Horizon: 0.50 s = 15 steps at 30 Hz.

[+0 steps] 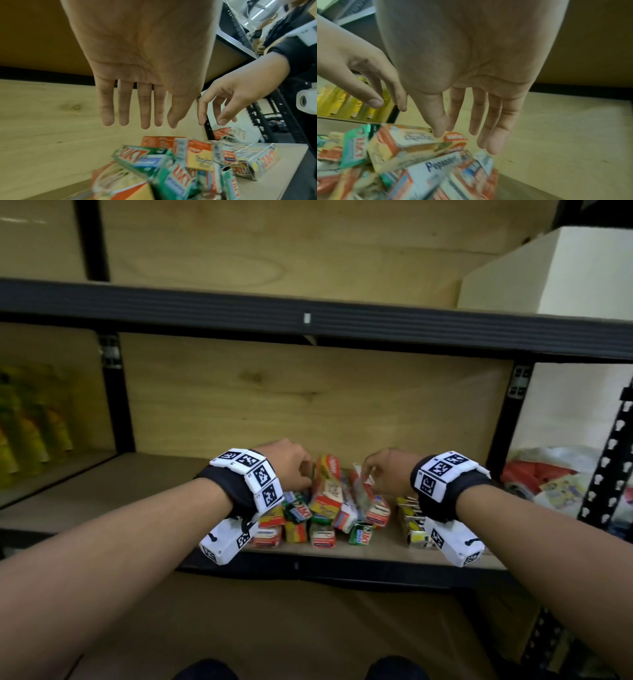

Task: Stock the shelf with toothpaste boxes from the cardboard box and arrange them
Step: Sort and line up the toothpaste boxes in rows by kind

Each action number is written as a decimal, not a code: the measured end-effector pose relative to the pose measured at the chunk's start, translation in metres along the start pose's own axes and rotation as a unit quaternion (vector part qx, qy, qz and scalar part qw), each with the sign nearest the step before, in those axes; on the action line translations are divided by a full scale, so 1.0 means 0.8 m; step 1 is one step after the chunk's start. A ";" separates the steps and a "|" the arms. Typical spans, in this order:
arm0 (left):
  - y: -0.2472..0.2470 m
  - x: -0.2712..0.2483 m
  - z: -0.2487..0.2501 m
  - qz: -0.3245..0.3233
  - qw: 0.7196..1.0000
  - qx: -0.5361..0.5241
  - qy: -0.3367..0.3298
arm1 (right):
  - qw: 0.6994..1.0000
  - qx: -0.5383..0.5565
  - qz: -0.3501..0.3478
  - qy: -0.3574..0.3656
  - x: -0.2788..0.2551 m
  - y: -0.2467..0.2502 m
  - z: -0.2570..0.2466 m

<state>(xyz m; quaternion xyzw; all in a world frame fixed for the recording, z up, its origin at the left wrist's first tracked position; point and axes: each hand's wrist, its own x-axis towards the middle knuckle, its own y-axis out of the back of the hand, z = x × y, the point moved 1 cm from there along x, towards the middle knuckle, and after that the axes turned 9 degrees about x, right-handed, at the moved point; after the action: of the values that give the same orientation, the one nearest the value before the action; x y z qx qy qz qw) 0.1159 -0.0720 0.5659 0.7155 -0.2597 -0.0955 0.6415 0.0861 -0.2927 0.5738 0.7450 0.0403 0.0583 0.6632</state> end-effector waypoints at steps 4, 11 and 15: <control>-0.009 -0.033 -0.060 -0.005 0.999 -0.013 0.045 | 0.999 -0.010 0.007 0.052 0.022 -0.001 -0.068; -0.055 -0.080 -0.133 -0.056 0.993 -0.005 0.103 | 0.991 -0.015 0.008 0.132 0.054 -0.028 -0.172; -0.089 -0.091 -0.156 -0.090 0.989 0.002 0.117 | 0.987 -0.036 -0.016 0.156 0.063 -0.060 -0.212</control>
<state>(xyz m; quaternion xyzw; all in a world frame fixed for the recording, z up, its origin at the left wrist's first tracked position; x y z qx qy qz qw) 0.1305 0.0752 0.5028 0.7433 -0.1177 -0.0679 0.6550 0.1133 -0.1133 0.5468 0.7014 0.1533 0.1649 0.6762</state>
